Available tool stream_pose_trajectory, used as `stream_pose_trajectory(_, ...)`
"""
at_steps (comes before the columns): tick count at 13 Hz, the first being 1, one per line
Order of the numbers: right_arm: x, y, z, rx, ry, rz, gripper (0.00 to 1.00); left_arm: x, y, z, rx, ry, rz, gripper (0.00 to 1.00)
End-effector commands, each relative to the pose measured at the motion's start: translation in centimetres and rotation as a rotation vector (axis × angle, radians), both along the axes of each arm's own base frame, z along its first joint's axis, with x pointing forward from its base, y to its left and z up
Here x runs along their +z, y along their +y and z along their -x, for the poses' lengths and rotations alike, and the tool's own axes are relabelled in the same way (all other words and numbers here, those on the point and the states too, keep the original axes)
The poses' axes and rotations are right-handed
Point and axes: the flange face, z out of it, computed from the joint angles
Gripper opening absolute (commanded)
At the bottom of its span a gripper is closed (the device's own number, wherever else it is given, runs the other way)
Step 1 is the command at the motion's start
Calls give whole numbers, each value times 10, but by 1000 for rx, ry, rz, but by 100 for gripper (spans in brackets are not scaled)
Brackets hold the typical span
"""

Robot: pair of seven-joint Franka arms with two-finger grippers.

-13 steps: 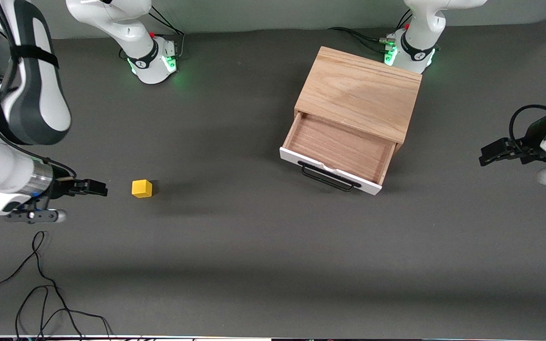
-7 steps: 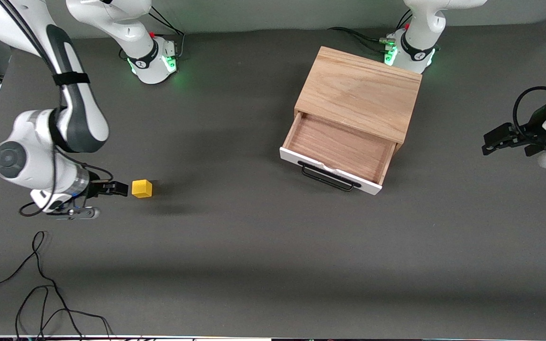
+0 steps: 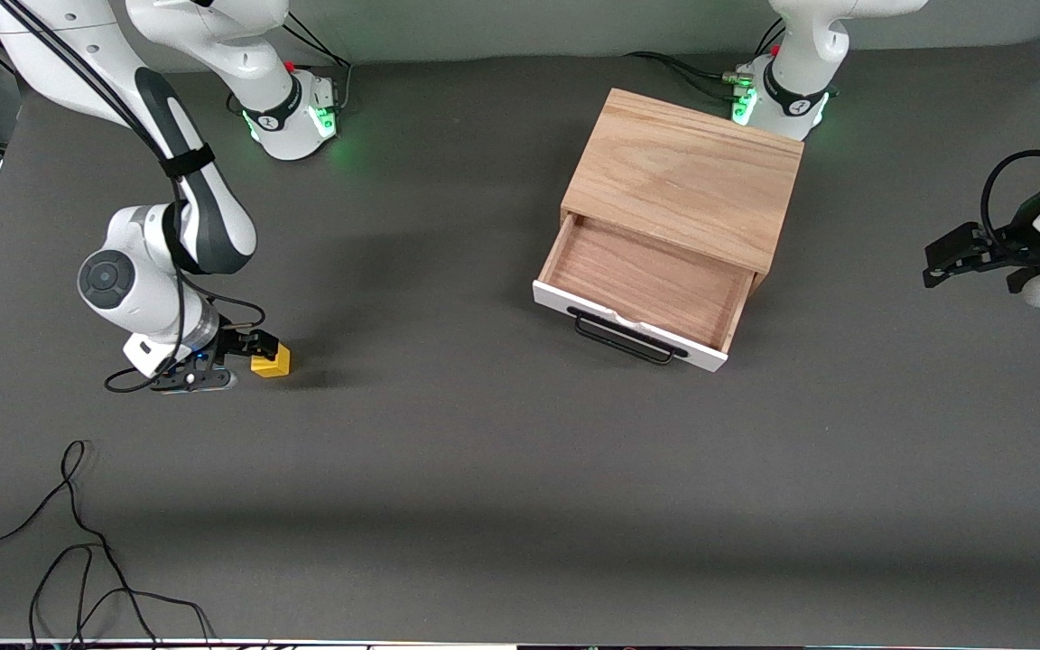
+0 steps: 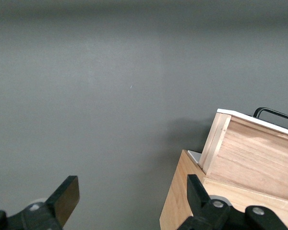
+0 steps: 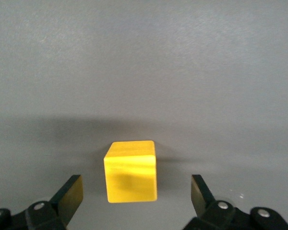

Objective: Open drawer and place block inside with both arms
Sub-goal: 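Close the right gripper on the yellow cube and lift it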

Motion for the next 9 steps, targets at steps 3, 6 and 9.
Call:
stream_pose_trajectory(3,-36,3,7,39,-17,6,100,4,0,10,-19,-2,-4,100)
stream_pose_trajectory(6,-48,4,7,40,-25,6,100,4,-2,11,-22,8,-3,100)
stream_pose_trajectory(9,-44,3,6,46,-23,6,36,3,-4,12,-26,14,-3,100)
